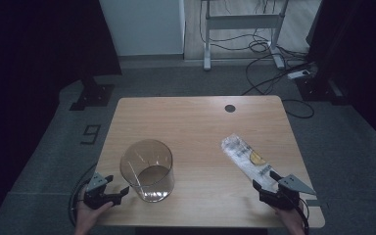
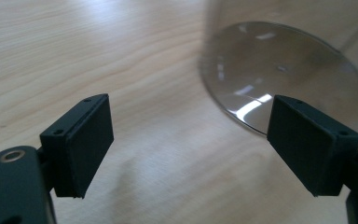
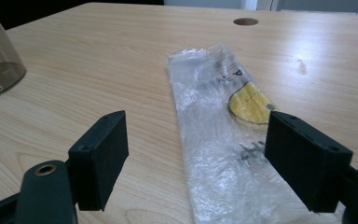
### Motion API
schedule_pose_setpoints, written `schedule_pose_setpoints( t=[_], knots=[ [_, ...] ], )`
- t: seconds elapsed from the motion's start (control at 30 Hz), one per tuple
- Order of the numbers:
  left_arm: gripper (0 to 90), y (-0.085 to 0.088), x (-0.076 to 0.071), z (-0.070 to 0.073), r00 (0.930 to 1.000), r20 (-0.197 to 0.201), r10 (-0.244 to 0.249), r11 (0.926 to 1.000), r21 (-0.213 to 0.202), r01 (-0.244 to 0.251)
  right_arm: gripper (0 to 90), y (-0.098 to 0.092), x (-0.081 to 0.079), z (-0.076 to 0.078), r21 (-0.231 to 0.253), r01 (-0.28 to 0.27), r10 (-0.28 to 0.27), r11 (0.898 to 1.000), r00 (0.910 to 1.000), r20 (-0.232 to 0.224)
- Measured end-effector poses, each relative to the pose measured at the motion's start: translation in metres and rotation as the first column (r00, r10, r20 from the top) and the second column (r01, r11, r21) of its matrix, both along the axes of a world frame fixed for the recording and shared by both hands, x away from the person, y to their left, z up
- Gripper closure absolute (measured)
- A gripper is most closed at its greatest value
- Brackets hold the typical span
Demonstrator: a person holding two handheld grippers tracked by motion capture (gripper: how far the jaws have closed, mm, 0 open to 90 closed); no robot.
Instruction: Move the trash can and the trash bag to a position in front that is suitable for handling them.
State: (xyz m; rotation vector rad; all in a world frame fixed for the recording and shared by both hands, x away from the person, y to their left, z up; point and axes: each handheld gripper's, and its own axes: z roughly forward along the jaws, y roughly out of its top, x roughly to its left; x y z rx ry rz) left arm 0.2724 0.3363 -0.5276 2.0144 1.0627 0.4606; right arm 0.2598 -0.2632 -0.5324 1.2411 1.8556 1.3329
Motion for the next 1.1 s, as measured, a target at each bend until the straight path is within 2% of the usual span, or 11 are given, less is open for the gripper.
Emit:
schedule_pose_setpoints(
  t=[0.1,0.17,0.2,0.23,0.27,0.33,0.4,0.47,0.73,0.87,1.1],
  knots=[
    [14.3,0.001,-0.003,0.003,0.9996,0.010,-0.028,0.9994,-0.018,0.028,22.2,-0.001,-0.001,0.001,-0.002,0.003,-0.003,1.000,1.0000,0.005],
    [14.3,-0.001,-0.006,0.009,0.9956,0.034,-0.087,0.9941,-0.062,0.089,22.3,-0.002,-0.003,0.000,-0.007,0.006,-0.006,1.000,1.0000,0.003],
    [14.3,-0.005,-0.007,0.012,0.9907,0.049,-0.127,0.9886,-0.075,0.131,22.3,-0.002,-0.003,0.000,-0.008,0.007,-0.007,1.000,1.0000,0.002],
    [14.3,-0.005,-0.007,0.012,0.9907,0.049,-0.127,0.9886,-0.075,0.131,22.3,-0.002,-0.003,0.000,-0.008,0.007,-0.007,1.000,1.0000,0.002],
    [14.3,-0.008,-0.008,0.014,0.9874,0.056,-0.148,0.9855,-0.075,0.152,22.4,-0.003,-0.003,0.000,-0.007,0.009,-0.009,1.000,1.0000,0.001],
    [14.3,-0.013,-0.009,0.017,0.9793,0.073,-0.189,0.9767,-0.089,0.195,22.4,-0.003,-0.003,0.000,-0.007,0.010,-0.010,1.000,0.9999,-0.005],
    [14.6,-0.018,-0.010,0.019,0.9705,0.096,-0.221,0.9639,-0.130,0.232,22.9,-0.002,-0.002,-0.002,-0.010,0.008,-0.008,1.000,0.9999,-0.010],
    [14.6,-0.023,-0.010,0.021,0.9649,0.110,-0.238,0.9566,-0.145,0.253,23.3,0.000,-0.001,-0.004,-0.017,0.006,-0.006,1.000,0.9999,-0.013],
    [14.4,-0.033,-0.007,0.021,0.9637,0.126,-0.236,0.9577,-0.139,0.252,24.3,0.006,-0.001,-0.006,-0.024,-0.018,0.017,1.000,0.9997,-0.020],
    [15.0,-0.038,-0.004,0.020,0.9641,0.118,-0.238,0.9582,-0.134,0.253,25.6,0.004,-0.001,-0.003,0.059,-0.039,0.041,0.997,0.9988,-0.025],
    [15.2,-0.047,0.000,0.016,0.9665,0.097,-0.238,0.9606,-0.124,0.249,25.6,0.007,-0.002,-0.003,0.026,-0.035,0.036,0.999,0.9992,-0.017]
  ],
)
